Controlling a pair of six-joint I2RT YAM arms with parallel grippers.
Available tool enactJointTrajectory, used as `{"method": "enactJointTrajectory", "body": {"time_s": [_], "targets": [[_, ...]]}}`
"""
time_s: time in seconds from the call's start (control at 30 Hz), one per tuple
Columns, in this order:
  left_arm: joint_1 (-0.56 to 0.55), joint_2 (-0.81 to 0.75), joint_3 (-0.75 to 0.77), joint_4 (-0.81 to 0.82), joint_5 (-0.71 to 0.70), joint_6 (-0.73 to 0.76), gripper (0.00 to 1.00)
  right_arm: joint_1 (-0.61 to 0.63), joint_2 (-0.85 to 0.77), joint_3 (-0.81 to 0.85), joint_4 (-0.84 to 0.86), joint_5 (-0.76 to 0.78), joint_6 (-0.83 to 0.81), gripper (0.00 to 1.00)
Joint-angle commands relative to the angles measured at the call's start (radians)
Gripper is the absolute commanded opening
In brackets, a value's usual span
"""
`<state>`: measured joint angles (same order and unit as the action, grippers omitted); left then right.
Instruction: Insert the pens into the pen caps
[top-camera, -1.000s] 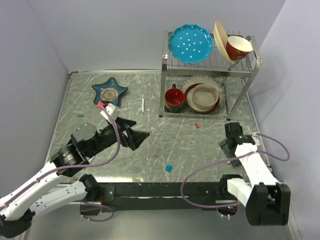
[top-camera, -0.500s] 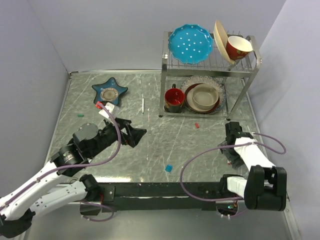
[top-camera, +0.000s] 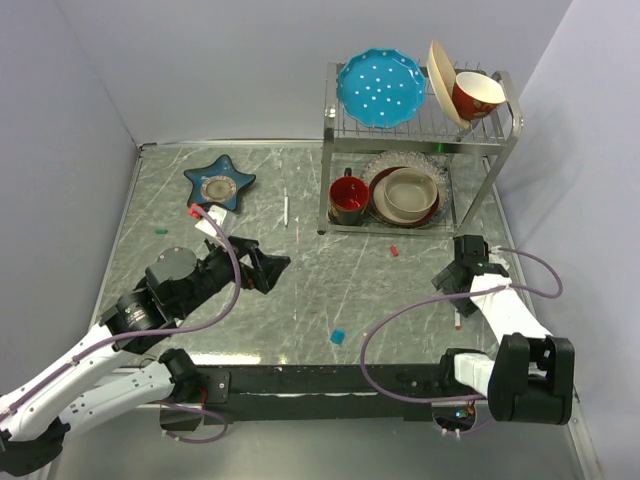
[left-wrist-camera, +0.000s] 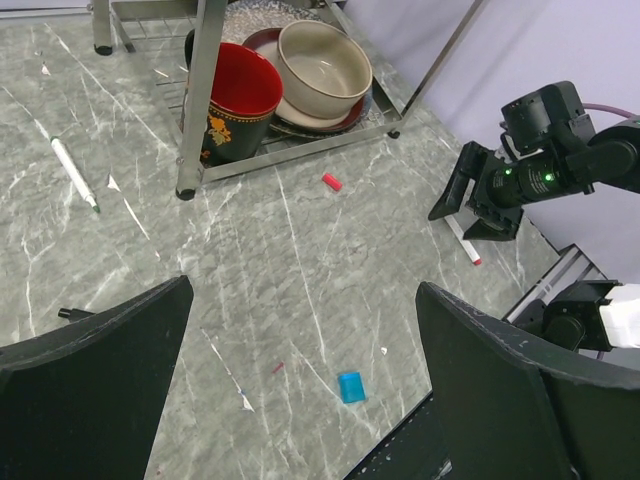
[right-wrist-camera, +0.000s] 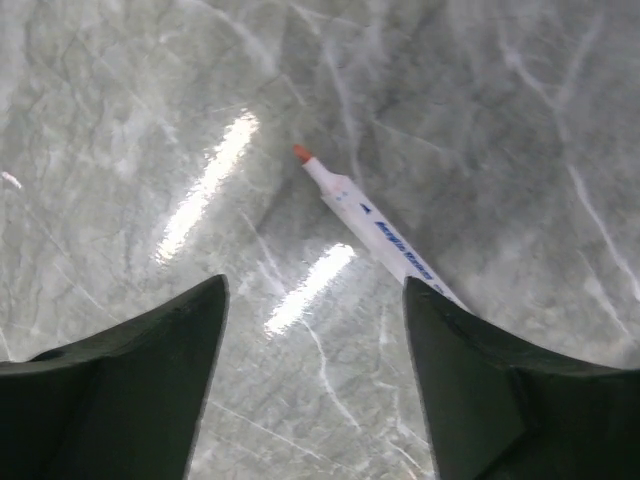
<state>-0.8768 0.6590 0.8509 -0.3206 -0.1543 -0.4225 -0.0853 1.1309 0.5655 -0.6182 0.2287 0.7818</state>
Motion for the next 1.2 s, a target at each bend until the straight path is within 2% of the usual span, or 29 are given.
{"method": "enactJointTrajectory", "body": {"time_s": [0.0,0.13,0.27,0.4,0.43,0.5,0.67,0.87,1.1,1.17], "targets": [[-0.005,0.001,0.031,0.023,-0.010,0.013,0.99,-0.005,0.032,0.042,0.066,-0.061,-0.067,0.71],[-0.004,0.005,0.031,0.015,-0.027,0.014,0.99,-0.005,0.050,0.048,0.064,-0.071,-0.079,0.68],[-0.005,0.001,0.031,0.014,-0.039,0.019,0.99,-0.004,0.001,0.077,0.035,-0.030,-0.099,0.69],[-0.004,-0.004,0.028,0.022,-0.039,0.019,0.99,-0.005,-0.017,0.117,-0.006,0.119,-0.104,0.79],[-0.005,-0.004,0.028,0.022,-0.036,0.021,0.99,-0.008,-0.007,0.122,-0.011,0.142,-0.083,0.85],[-0.004,-0.004,0.031,0.020,-0.033,0.021,0.99,-0.013,0.055,0.140,-0.032,0.185,-0.058,0.89],[-0.004,-0.007,0.028,0.025,-0.027,0.021,0.99,-0.024,0.190,0.182,-0.025,0.193,-0.049,0.89],[-0.005,-0.004,0.028,0.023,-0.027,0.025,0.99,-0.030,0.236,0.140,0.041,0.124,-0.062,0.85],[-0.004,-0.004,0.027,0.026,-0.028,0.028,0.99,-0.028,0.193,0.108,0.058,0.049,-0.067,0.69],[-0.004,-0.002,0.028,0.023,-0.030,0.028,0.99,-0.028,0.181,0.096,0.060,0.035,-0.062,0.68]]}}
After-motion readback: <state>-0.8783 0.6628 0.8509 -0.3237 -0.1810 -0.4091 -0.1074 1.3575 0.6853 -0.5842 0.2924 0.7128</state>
